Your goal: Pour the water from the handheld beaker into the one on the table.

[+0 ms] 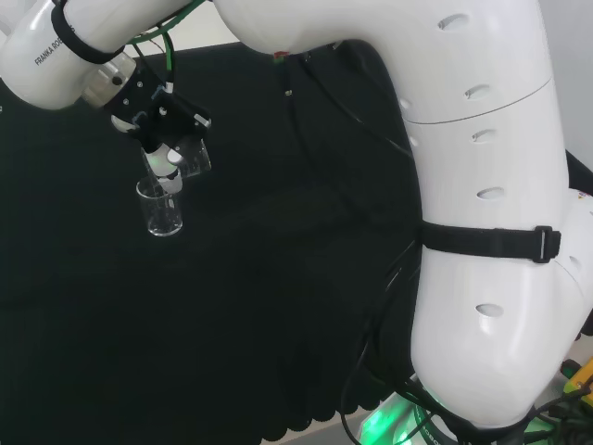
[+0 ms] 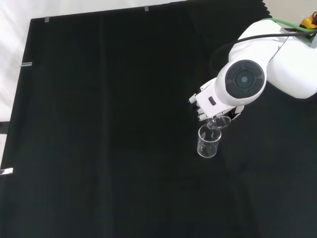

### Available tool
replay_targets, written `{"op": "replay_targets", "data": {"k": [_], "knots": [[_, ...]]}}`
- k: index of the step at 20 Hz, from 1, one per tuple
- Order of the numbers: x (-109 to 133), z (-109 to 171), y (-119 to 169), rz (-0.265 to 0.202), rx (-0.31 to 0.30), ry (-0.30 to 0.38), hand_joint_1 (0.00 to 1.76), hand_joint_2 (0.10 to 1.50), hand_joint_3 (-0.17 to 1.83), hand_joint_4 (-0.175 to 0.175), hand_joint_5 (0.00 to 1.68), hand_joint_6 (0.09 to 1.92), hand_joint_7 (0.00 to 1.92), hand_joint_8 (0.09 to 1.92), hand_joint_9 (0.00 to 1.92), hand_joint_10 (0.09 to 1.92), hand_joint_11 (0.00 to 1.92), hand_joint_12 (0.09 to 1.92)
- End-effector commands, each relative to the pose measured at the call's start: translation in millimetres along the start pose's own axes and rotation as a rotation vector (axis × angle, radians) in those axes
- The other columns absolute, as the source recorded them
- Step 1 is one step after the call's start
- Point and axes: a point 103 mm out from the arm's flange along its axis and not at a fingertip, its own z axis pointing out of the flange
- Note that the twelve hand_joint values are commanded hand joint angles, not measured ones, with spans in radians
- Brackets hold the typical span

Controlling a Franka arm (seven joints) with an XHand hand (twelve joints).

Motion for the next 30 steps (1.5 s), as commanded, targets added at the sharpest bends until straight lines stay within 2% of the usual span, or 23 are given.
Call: {"op": "replay_targets", "data": {"k": [1,11,16,21,30], "knots": [[-0.1,-0.6,-0.6,-0.001,0.003,-0.002,1.33,0.65,0.56,-0.175,1.46,0.23,1.59,0.09,1.54,0.09,1.08,0.87],[-1.7,-0.6,-0.7,-0.002,0.002,0.009,1.33,0.65,0.56,-0.175,1.46,0.23,1.59,0.09,1.54,0.09,1.08,0.87],[-14.4,2.7,-1.2,-0.014,-0.029,0.100,1.33,0.65,0.56,-0.175,1.46,0.23,1.59,0.09,1.54,0.09,1.08,0.86],[-25.5,3.5,-2.2,-0.036,-0.035,0.236,1.33,0.65,0.56,-0.175,1.46,0.23,1.59,0.09,1.54,0.09,1.08,0.86],[-37.0,4.3,-7.9,-0.052,-0.119,0.407,1.33,0.65,0.56,-0.175,1.46,0.23,1.59,0.09,1.54,0.09,1.07,0.86]]}}
